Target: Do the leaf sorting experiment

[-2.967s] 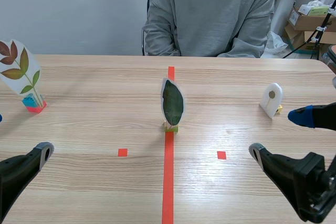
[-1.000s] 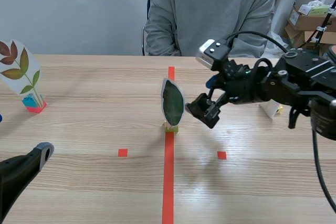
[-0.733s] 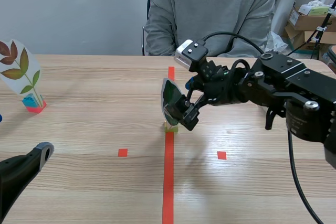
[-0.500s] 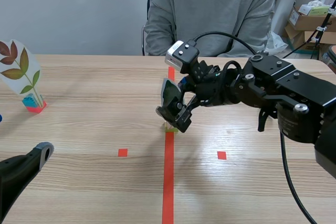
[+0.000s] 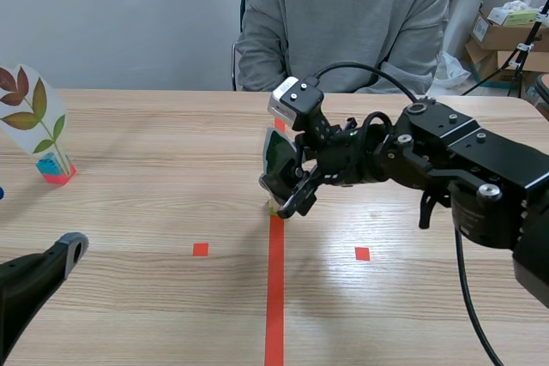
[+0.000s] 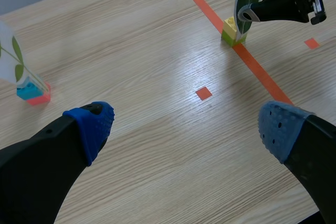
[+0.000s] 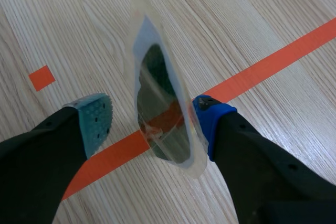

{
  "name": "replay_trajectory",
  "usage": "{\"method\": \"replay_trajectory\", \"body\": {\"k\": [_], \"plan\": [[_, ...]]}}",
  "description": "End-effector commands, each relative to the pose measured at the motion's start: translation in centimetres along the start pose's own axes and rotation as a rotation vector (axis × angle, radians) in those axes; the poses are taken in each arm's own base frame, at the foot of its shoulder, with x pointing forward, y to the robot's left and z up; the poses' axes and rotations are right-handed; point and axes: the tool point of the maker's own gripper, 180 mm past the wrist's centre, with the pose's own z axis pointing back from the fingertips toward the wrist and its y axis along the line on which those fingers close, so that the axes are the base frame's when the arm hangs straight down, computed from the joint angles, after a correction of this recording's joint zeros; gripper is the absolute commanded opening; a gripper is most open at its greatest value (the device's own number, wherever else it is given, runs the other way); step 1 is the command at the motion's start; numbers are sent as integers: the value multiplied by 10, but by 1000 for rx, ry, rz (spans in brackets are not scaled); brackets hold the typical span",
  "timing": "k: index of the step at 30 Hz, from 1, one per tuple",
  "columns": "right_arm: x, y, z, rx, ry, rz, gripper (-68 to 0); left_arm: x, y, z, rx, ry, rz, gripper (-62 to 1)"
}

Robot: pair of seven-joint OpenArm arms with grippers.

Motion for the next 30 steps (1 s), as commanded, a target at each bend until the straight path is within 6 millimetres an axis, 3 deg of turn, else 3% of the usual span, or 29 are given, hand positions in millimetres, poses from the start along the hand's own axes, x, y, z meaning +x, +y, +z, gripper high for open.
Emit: {"method": "replay_trajectory", "body": {"k": [1,13,23,30], "plan": [[14,-5,1,-7,-35,12,-419,8,-1,0,1,-31,15,-22],[13,-3,1,-4,-37,8,-659,8,-1,0,1,-31,15,-22],[9,-11,5,-48,-8,-12,-656,8,-1,0,1,-32,14,-22],[4,-22,43,-172,-1,-38,-655,8,-1,0,1,-32,14,-22]]}}
